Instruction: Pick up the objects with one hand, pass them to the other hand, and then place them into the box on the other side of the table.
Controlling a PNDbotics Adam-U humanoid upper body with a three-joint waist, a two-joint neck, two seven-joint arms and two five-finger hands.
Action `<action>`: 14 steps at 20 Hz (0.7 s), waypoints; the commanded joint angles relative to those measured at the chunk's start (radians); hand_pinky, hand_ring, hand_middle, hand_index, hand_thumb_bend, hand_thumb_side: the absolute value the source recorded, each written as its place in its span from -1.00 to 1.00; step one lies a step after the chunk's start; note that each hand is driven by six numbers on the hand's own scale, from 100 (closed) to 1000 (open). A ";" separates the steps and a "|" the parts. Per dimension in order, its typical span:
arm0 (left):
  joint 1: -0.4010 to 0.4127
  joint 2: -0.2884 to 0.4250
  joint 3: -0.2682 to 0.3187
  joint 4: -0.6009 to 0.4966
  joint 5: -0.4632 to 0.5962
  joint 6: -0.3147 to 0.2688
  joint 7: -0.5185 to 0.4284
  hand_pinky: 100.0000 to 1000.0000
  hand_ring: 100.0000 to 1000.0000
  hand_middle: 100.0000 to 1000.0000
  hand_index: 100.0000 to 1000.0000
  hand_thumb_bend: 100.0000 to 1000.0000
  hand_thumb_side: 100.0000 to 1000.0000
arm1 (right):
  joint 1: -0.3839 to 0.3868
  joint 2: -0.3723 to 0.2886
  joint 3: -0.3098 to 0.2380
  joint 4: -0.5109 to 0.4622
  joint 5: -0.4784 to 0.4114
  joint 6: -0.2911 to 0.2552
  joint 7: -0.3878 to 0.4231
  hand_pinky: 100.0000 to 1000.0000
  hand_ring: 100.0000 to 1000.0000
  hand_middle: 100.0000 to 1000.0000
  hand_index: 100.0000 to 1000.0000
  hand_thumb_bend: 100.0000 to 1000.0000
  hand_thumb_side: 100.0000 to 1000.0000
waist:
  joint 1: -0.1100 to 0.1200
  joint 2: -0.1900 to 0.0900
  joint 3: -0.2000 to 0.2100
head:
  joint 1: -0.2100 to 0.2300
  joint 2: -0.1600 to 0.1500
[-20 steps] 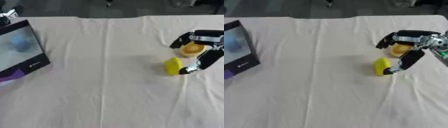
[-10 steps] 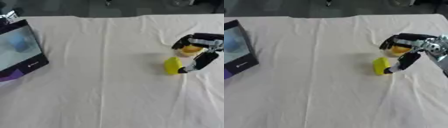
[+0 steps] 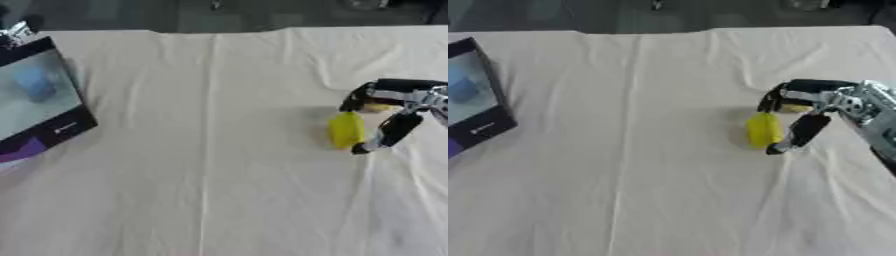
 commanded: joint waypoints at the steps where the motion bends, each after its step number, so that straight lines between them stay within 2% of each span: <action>1: -0.012 0.019 0.009 -0.016 0.007 0.000 0.005 0.62 0.60 0.54 0.54 0.03 -0.02 | -0.023 -0.009 -0.003 0.028 0.040 -0.003 -0.011 0.71 0.51 0.35 0.52 0.02 -0.71 | 0.007 0.002 0.001 | -0.004 -0.002; 9: -0.009 0.017 0.008 -0.014 0.012 0.002 0.009 0.62 0.60 0.54 0.54 0.03 0.00 | -0.026 0.007 -0.004 0.046 0.028 0.017 -0.089 0.66 0.38 0.06 0.33 -0.33 -0.98 | 0.008 0.002 0.000 | -0.007 -0.002; 14: -0.008 0.017 0.007 -0.013 0.014 0.004 0.009 0.63 0.60 0.54 0.53 0.04 0.03 | -0.022 0.003 -0.002 0.026 0.010 0.023 -0.119 0.64 0.32 -0.05 0.22 -0.43 -1.00 | 0.008 0.001 -0.001 | -0.008 -0.002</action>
